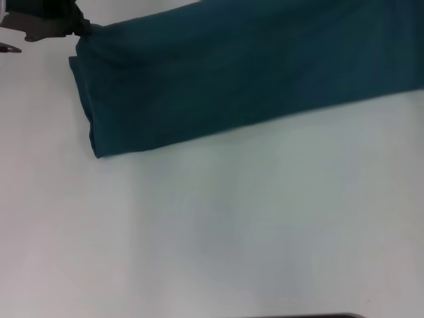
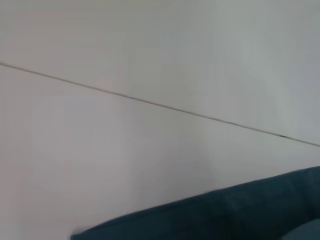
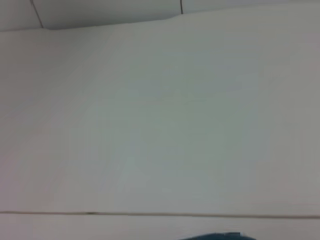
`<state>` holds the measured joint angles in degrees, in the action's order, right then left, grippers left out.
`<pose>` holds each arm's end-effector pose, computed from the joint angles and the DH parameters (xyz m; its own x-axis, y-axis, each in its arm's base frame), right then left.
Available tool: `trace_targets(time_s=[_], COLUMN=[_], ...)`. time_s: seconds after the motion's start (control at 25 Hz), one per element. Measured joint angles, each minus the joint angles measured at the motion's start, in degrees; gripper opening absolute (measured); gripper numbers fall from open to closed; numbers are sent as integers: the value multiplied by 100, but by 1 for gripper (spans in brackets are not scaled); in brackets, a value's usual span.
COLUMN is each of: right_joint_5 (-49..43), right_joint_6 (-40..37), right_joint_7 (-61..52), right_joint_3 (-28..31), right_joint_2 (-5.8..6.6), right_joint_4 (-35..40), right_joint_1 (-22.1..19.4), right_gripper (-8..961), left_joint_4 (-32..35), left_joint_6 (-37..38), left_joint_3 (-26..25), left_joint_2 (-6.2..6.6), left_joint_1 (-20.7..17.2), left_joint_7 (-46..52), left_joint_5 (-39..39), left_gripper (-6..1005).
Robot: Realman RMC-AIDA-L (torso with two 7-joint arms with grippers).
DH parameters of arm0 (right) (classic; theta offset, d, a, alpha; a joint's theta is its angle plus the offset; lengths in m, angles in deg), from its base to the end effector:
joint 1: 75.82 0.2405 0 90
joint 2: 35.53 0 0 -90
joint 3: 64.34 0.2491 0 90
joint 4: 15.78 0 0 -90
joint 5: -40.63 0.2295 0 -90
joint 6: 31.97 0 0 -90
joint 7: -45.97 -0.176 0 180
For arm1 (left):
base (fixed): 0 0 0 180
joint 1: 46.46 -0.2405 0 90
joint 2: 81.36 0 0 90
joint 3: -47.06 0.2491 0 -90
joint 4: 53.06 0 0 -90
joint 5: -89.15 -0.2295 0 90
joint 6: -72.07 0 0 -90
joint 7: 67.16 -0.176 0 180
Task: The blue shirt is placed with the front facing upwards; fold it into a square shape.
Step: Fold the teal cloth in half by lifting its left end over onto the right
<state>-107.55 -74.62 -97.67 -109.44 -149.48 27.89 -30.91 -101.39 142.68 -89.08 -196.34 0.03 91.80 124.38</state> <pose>0.2786 0.5149 0.0775 0.5309 -0.6286 -0.5683 -0.7832 -0.1078 -0.6124 -0.2322 0.4706 0.0332 0.2144 0.8638 0.4559 0.9600 -0.1003 -0.2615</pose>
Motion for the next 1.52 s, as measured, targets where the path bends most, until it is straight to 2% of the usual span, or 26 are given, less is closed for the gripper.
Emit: trace_targets(time_s=[0.32,0.64,1.2,1.52], right_joint_5=[0,-186,-299,-299], right_joint_6=[672,971,1506,1371], right_joint_7=[6,-20,-18,5], right_joint_3=[-472,-654,-657,-787], right_joint_2=[107,131,106,88], right_joint_4=[-820,-1084,-1259,-1253], right_joint_1=[341,380,443,480], right_gripper=[49,50,50,51], left_joint_4=[10,28,53,43], left_joint_6=[-158,-329,-712,-715], left_joint_3=[9,60,93,96], left_joint_2=[-63,-141,-293,-297], left_joint_1=[1,15,18,8], left_joint_7=[21,82,85,109], left_joint_5=[-39,-127,-140,-142], left_gripper=[24,25,27,27])
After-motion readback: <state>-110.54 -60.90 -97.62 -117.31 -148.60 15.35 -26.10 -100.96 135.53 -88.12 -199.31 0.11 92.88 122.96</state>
